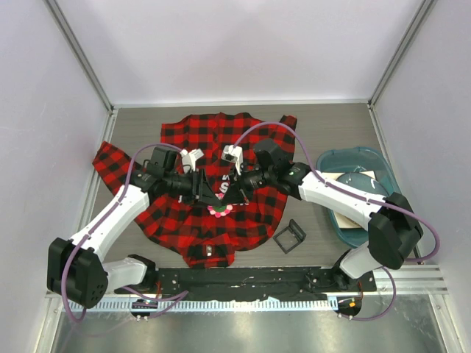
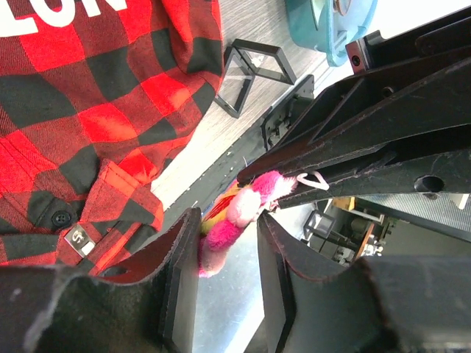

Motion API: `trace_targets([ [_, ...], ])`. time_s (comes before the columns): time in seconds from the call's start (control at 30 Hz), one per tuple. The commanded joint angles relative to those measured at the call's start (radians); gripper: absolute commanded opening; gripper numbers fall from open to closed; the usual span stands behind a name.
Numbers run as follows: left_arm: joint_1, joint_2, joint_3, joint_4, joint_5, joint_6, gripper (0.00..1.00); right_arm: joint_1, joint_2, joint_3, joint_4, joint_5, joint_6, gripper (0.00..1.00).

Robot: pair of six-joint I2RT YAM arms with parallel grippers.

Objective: Remove the brooch from the garment
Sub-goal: Close the brooch, then place the brooch in the brooch box.

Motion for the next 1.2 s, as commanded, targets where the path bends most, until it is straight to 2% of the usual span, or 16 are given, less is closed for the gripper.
trace_targets([
  [0.0,-0.028,0.014,0.046,0.081,-0.009,-0.031,0.39,0.057,0.004,0.09,0.12,-0.058,0.002,0.01],
  [0.2,-0.034,-0.001,0.051,0.093,-0.007,-0.034,0.41,0.057,0.009,0.089,0.123,-0.04,0.012,0.01],
  [0.3,-0.034,-0.027,0.023,0.106,-0.016,-0.052,0.46,0.049,-0.002,0.052,0.147,0.003,0.046,0.01],
  [0.5,-0.016,-0.147,-0.054,0.119,-0.073,-0.071,0.54,-0.004,-0.024,-0.087,0.261,0.08,0.219,0.01],
  [0.67,0.069,-0.23,-0.081,0.1,-0.085,-0.052,0.58,-0.08,-0.034,-0.179,0.295,0.1,0.324,0.01],
  [0.8,0.122,-0.25,-0.074,0.096,-0.114,-0.031,0.59,-0.107,-0.059,-0.174,0.158,0.172,0.345,0.01],
  [0.9,0.125,-0.223,-0.058,0.099,-0.144,-0.025,0.64,-0.118,-0.114,-0.167,-0.007,0.296,0.336,0.01],
  [0.97,0.124,-0.186,-0.058,0.127,-0.125,-0.037,0.66,-0.116,-0.137,-0.138,-0.157,0.371,0.344,0.01],
  [1.0,0.124,-0.145,-0.058,0.139,-0.09,-0.046,0.64,-0.115,-0.152,-0.129,-0.209,0.458,0.353,0.01],
  [1.1,0.101,-0.051,-0.093,0.291,-0.053,-0.145,0.61,-0.063,-0.211,-0.08,-0.43,0.658,0.393,0.01],
  [1.17,0.049,-0.003,-0.106,0.417,-0.082,-0.234,0.58,-0.032,-0.257,-0.056,-0.568,0.733,0.435,0.01],
])
